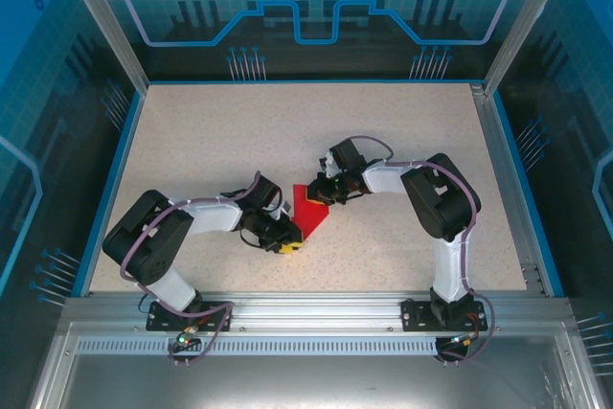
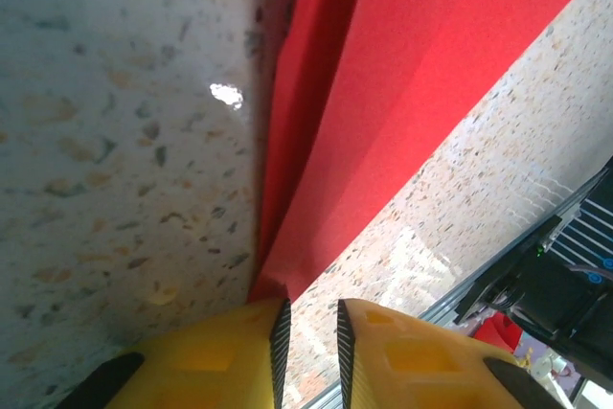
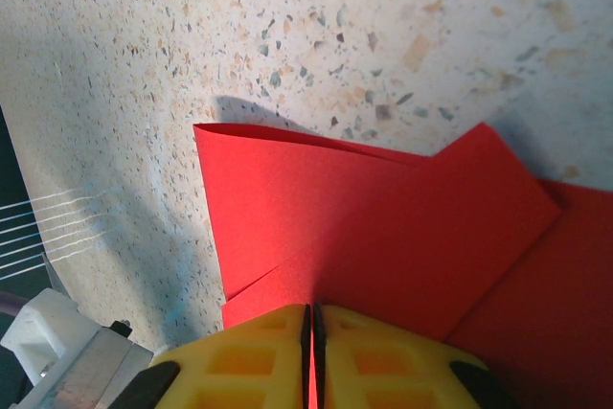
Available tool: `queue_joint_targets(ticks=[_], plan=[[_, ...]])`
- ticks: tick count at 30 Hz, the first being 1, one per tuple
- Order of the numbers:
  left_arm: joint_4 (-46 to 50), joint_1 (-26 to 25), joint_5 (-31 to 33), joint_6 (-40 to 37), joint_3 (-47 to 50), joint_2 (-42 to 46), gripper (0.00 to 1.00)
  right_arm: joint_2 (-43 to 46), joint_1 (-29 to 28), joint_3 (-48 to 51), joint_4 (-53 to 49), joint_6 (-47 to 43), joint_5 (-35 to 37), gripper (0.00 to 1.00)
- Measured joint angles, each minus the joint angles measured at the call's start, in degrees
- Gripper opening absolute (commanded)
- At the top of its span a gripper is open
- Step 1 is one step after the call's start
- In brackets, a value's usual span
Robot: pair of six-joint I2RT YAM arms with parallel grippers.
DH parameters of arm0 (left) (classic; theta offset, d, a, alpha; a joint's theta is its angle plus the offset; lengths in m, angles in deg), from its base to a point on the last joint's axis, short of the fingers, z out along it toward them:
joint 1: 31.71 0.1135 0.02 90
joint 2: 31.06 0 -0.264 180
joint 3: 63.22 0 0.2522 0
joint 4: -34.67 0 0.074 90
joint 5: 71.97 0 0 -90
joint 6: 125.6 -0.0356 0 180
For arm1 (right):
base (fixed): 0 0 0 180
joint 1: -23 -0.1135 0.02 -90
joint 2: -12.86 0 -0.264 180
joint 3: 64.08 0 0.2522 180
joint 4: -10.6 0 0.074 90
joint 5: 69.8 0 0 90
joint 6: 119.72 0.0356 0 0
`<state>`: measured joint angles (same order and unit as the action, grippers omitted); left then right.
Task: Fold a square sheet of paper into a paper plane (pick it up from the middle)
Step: Fourth fold the wing at the center of the table.
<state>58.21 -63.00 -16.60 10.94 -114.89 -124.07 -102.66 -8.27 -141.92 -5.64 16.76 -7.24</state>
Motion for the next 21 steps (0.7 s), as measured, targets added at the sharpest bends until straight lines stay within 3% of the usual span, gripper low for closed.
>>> queue_joint_targets(ticks=[10,15,21], plan=[[4.09,-0.02,1.31,-1.51,1.05,4.98,0.23,0.00,0.00,-0.07,-0.02,0.00,-0.09,0.14],[8.24,0.83,7.06,-1.55,-2.62,10.19,0.31,0.00,-0.24,-1.05,-1.44,-0.44,0.11,0.16],[9.07,2.69,12.02,-1.70,-8.44,7.26,0.39,-0.02,-0.26,-3.04,-4.98,-1.49,1.60,0.17]])
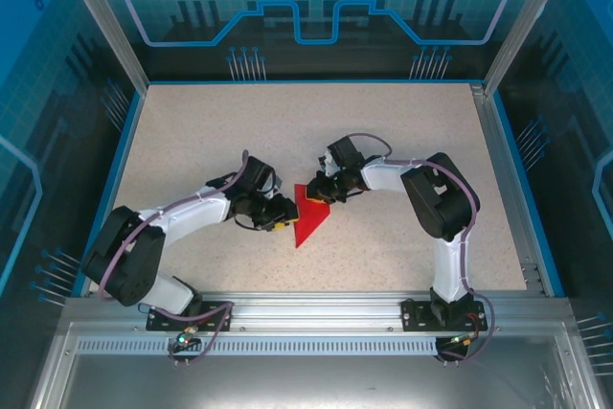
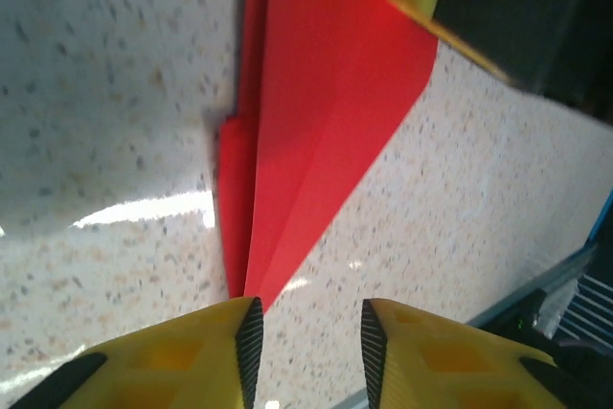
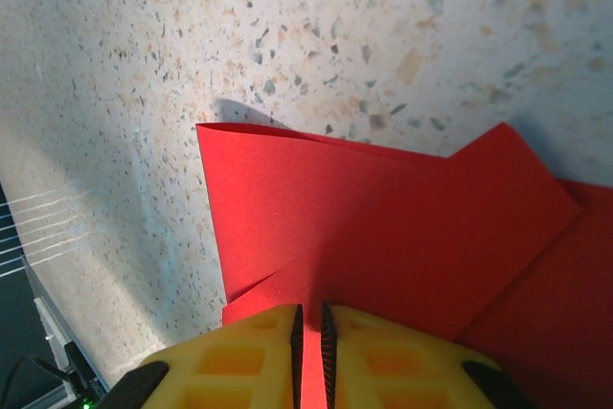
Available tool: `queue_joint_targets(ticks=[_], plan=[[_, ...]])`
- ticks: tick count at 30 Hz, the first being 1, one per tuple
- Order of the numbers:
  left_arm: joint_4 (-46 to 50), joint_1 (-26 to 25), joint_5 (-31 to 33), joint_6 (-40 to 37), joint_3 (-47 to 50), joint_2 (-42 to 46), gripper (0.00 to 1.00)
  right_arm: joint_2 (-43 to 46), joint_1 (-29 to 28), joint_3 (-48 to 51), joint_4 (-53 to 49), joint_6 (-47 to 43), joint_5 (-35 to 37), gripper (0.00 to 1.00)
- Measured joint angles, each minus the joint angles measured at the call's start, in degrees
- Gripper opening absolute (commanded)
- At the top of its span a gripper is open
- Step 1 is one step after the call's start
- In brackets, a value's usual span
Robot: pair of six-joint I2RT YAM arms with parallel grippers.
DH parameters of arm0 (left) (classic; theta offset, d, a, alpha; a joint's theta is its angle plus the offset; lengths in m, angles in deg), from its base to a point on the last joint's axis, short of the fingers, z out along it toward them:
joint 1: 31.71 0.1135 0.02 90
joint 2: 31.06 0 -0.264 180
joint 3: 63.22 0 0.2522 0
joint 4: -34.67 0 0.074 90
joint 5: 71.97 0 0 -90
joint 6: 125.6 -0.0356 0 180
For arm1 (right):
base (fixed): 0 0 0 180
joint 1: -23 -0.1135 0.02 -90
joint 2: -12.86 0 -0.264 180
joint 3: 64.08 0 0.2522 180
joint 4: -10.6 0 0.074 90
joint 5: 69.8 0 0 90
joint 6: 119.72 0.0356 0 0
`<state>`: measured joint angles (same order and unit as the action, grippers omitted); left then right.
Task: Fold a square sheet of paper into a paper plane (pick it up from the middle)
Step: Fourth fold the wing at the center of the table.
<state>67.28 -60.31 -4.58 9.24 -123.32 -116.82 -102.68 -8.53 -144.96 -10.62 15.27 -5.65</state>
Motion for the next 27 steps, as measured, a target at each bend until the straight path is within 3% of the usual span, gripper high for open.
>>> queue_joint_targets(ticks=[6,12,18,27], plan=[[-0.44,0.00,0.98,-0.02,-4.15,-7.32,0.45,0.22,0.04,-1.18,-2.40,-0.11,1.64,0.19],[-0.63,0.00,1.22,-0.46,-9.16,-13.77,0.44,4.76,0.57,0.57,-3.63,0.00,3.34,0.22],[-0.24,0.00,1.49,-1.81,-10.62,-15.17,0.42,12.94,2.91,7.45,-3.56,1.11,5.81,0.27],[0.57,0.00,1.86,-2.95,-10.64,-16.00,0.40,13.75,2.25,11.98,-3.48,3.69,6.32,0.28]])
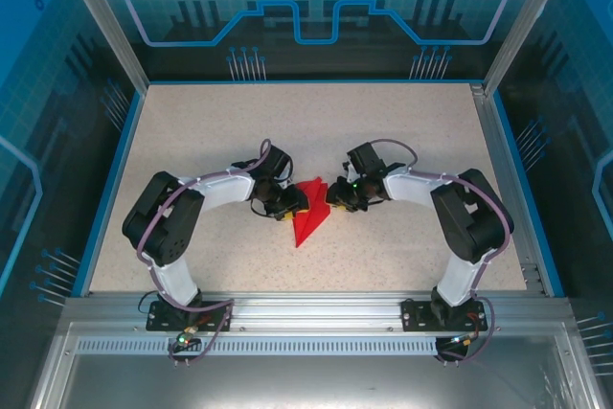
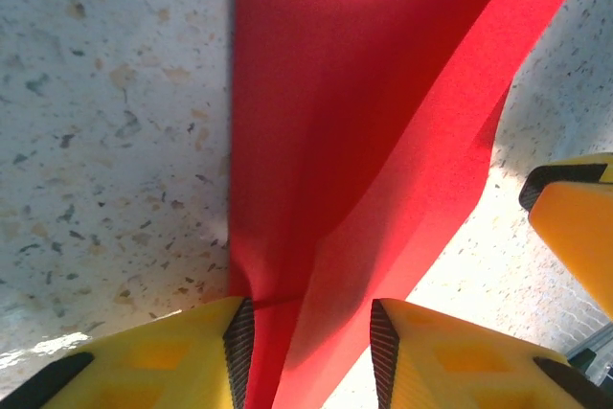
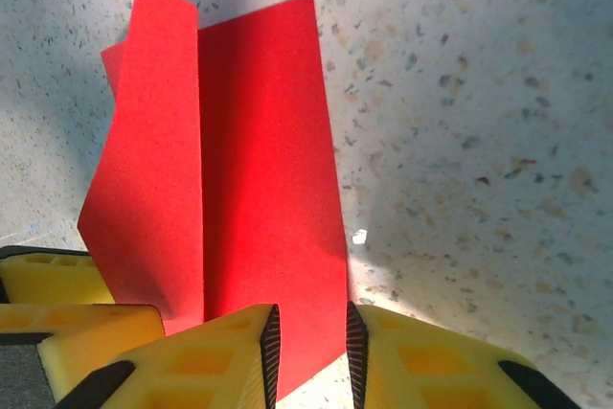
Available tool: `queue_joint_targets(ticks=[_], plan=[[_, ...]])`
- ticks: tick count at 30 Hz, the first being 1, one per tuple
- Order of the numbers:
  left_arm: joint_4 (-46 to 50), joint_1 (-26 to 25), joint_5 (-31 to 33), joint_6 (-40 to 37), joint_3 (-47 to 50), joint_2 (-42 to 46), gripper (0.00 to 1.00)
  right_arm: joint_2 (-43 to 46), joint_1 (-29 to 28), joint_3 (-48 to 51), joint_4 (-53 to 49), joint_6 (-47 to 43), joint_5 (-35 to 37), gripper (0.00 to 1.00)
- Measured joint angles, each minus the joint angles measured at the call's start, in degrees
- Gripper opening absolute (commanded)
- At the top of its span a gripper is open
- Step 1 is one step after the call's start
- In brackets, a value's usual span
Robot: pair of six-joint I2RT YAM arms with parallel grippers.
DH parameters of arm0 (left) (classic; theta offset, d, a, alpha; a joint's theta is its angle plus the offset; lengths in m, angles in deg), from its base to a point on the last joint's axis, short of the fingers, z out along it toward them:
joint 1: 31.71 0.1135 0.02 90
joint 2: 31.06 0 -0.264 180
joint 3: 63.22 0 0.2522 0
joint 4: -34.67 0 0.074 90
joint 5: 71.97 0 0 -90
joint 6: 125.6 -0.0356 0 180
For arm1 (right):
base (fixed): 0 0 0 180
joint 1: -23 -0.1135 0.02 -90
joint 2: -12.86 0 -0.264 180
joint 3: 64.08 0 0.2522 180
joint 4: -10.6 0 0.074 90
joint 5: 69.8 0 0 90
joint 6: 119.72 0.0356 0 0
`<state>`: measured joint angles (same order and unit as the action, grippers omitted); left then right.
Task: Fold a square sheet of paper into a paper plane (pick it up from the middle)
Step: Fourth fold the wing at the center of the table, then turn over the paper at the center of the table.
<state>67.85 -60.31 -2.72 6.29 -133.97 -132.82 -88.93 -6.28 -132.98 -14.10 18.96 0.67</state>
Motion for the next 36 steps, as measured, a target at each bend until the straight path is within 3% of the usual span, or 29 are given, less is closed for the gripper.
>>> queue_joint_targets(ticks=[23,36], plan=[[0.02,0.00,0.00,-0.09,0.00,-1.03,0.40,2.19,-4.92,7.58,8.04,9.79,0.66,0.31],[0.04,0.00,0.00,-0.07,0.00,-1.38,0.34,4.76,-6.82,8.44,6.23,13.92,0.61,0.33]])
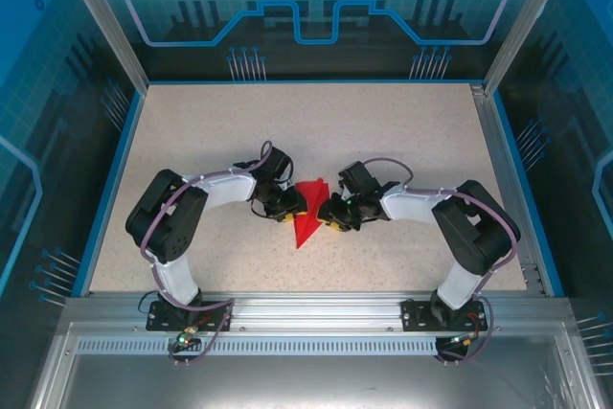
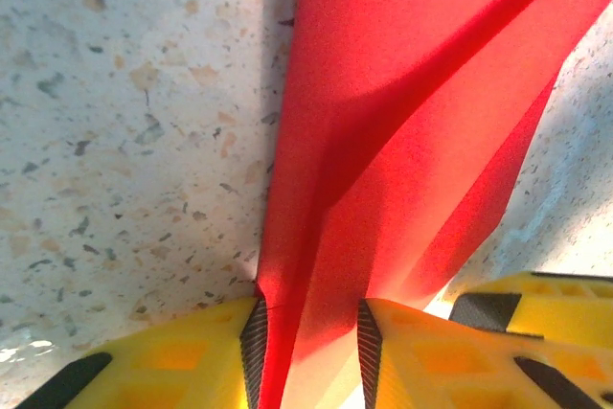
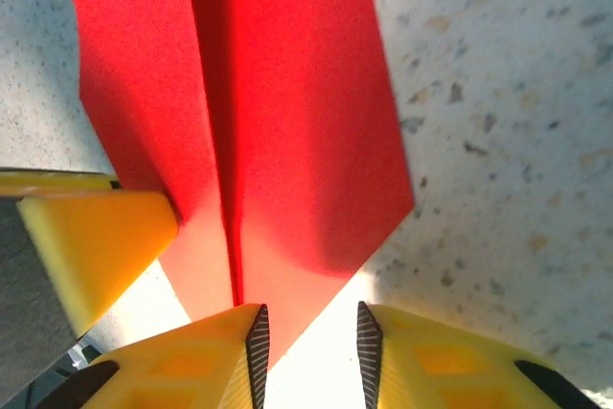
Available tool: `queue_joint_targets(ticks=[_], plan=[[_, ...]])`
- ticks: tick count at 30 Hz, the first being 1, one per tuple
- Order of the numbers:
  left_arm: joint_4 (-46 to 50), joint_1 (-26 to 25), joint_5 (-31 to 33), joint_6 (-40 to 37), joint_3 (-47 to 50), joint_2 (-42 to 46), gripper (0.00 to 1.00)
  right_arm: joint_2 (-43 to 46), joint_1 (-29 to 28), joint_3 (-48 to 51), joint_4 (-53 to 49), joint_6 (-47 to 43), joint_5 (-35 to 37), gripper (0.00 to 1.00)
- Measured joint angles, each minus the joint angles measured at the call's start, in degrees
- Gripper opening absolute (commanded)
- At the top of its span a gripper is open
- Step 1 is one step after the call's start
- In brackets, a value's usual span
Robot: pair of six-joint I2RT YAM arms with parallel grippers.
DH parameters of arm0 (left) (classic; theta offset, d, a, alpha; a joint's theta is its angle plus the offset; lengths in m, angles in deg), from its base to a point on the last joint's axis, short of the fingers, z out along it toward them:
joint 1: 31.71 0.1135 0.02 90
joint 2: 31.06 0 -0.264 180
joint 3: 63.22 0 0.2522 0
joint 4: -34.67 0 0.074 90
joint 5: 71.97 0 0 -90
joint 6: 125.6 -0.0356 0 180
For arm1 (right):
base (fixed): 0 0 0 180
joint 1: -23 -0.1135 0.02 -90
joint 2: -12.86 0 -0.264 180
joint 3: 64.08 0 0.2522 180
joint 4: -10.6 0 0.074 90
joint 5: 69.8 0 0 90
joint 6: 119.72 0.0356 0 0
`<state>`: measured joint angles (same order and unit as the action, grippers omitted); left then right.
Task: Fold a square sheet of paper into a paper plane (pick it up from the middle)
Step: Turn over the paper at the center of the table.
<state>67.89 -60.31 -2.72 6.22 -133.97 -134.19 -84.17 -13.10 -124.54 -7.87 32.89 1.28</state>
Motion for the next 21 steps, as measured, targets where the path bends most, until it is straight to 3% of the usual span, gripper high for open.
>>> queue_joint_targets(ticks=[21], plan=[[1.20,0.04,0.00,-0.02,-0.79,-0.70,0.31,-2.75,-0.24,-1.40,0.04,4.31,-1.73,0.33]])
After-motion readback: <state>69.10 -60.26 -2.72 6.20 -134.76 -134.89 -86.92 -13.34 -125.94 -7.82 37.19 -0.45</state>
